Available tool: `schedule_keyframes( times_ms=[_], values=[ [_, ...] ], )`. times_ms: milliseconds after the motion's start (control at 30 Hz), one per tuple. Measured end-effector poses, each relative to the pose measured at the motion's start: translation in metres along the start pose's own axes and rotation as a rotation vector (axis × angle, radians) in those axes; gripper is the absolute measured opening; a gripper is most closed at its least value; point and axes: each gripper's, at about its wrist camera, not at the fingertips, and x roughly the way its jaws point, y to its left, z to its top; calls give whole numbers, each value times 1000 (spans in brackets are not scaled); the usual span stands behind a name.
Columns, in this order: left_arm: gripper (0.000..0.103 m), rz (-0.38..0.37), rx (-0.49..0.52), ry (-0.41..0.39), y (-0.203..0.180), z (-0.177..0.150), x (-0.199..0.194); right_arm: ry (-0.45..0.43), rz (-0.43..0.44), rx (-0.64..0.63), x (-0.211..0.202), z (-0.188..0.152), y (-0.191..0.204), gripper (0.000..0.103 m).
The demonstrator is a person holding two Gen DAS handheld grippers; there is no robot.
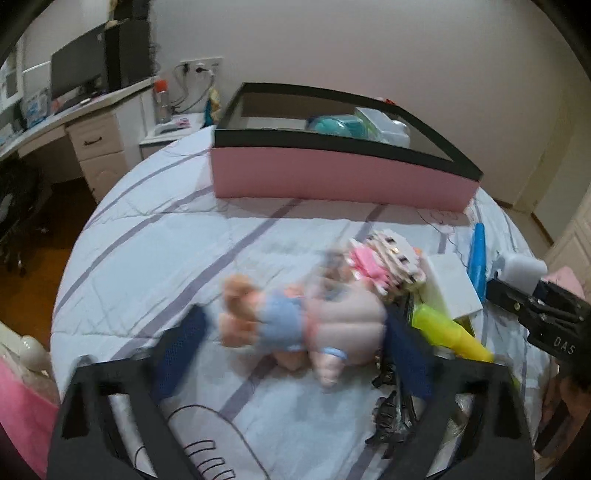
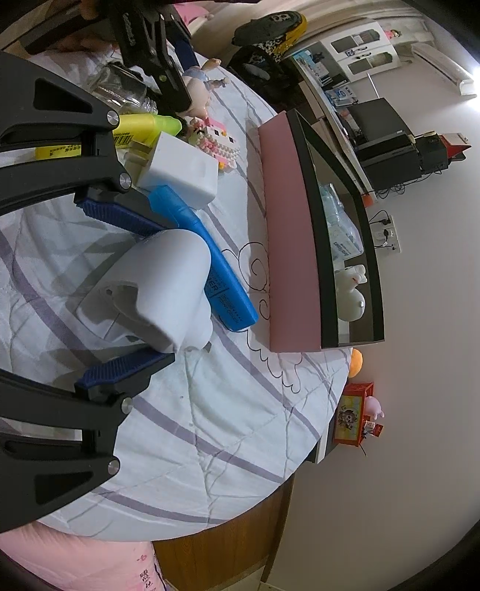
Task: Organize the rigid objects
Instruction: 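Grasp the white hair-dryer device with the right gripper while the left gripper grasps the baby doll, then lift the doll and white device with both grippers and carry them over the pink box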
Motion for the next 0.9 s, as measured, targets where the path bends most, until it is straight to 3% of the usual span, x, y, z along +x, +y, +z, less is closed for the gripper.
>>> schedule_keyframes(
  times_ms=[267, 467, 667, 900],
  values=[
    [82, 94, 40, -37, -8, -2, -10, -32, -3, -36, -7, -1, 6, 61],
    [82, 108, 26, -74, -5, -4, -26, -75, -10, -56, -16, -2, 10, 61],
    [82, 108, -6, -199, -8, 3, -60, -130, -22, -73, -33, 1, 20, 61],
    [82, 139, 11, -329, -25, 16, -97, -265, -20, -108, -70, 19, 42, 61]
  ],
)
